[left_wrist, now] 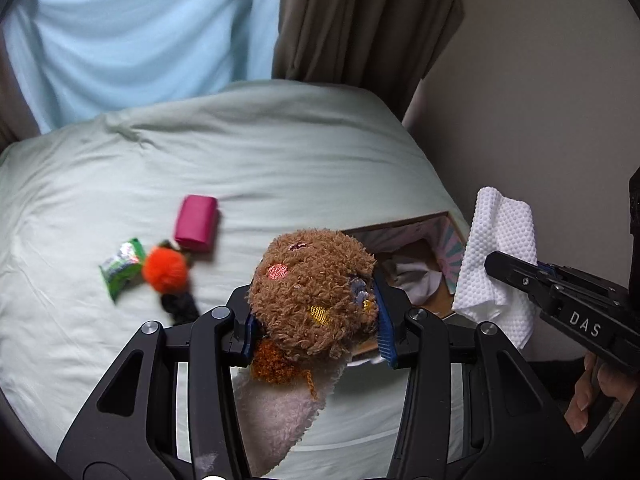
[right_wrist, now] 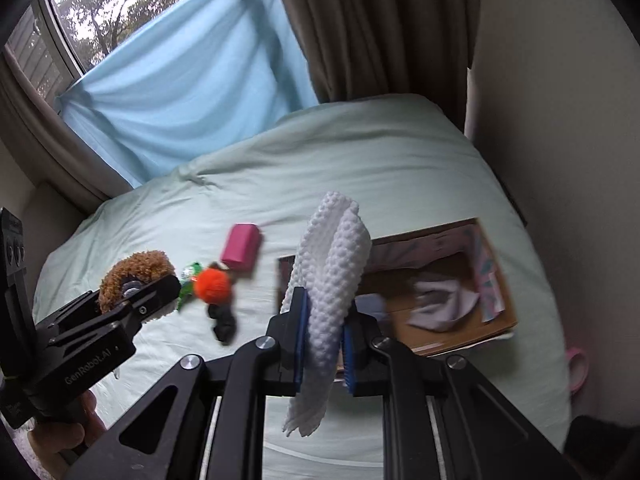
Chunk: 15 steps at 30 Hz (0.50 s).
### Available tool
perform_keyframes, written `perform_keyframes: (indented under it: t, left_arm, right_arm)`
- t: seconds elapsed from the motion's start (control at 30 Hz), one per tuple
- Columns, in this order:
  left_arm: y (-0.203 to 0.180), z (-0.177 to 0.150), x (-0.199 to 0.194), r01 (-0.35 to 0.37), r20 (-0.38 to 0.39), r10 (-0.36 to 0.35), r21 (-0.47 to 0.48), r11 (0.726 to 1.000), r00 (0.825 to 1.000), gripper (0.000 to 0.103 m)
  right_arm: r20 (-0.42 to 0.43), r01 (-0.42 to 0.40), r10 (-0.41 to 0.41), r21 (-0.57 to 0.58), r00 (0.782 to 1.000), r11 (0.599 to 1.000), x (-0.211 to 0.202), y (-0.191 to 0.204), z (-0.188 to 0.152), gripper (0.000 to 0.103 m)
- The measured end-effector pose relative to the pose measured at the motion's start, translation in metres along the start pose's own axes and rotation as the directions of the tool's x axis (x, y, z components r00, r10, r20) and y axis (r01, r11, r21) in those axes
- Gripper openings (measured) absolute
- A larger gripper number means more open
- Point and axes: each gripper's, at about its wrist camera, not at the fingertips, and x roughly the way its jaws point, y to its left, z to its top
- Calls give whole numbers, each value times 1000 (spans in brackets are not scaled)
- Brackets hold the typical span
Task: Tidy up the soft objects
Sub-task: 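Carry the white towel and brown plush toy to the box and release them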
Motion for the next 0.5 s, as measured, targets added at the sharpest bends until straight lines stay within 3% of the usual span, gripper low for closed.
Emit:
perform_keyframes:
  t: [0.23,0.5]
  left_arm:
    - [-36,6,56,-4,-94,2,-25,1000,996,41]
    - [-49,10,132,-1,-199,1,2,1000,980,41]
  right_arm:
    - [-70,1,1,31,998,1000,27,-58,14,14]
    - [-173,-16,15,0,985,1000,85,-90,12,14]
